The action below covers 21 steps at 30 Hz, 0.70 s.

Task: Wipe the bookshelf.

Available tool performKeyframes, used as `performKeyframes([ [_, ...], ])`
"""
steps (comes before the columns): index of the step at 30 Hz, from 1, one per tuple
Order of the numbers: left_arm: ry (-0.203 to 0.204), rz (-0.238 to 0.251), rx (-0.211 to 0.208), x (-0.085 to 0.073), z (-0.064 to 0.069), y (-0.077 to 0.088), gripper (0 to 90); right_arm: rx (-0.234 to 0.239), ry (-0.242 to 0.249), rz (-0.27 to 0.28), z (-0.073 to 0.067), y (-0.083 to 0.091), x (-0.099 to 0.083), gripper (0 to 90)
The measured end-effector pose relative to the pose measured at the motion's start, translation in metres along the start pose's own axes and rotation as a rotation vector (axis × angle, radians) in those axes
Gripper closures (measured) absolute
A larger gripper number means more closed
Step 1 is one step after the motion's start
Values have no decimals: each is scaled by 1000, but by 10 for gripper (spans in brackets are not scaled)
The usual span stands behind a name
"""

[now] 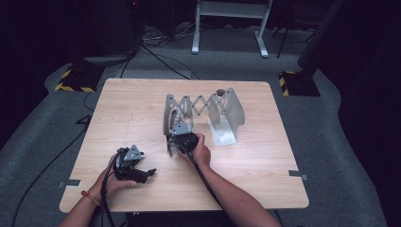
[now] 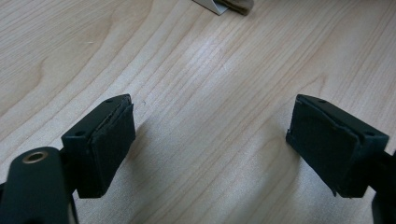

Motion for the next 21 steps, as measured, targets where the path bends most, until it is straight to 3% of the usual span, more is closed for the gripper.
performKeyframes([
  [5,0,0,1,0,0,0,151,47,-9,-31,-1,4,-8,726],
  [8,1,0,3,0,0,0,152,100,-4,-47,-4,16,-17,726],
  [12,2,1,3,0,0,0,152,166,-34,-67,-3,32,-20,725],
  [13,1,-1,4,0,0,0,152,156,-32,-57,-2,33,-19,725],
  [15,0,-1,5,0,0,0,151,81,-15,-14,2,36,-12,725],
  [18,-1,-2,4,0,0,0,151,-1,-11,79,10,36,4,726],
  [21,-2,-1,3,0,0,0,151,-31,-47,115,12,31,13,726],
])
Point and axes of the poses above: each handheld gripper's, and its own axes: y roughly backward along the jaws, x roughly out of its top, z roughly to its right, the point moved 2 cm from there along -y, roughly forward along the jaws, and after that the axes turned 5 degrees about -y, right-handed, at the moved point
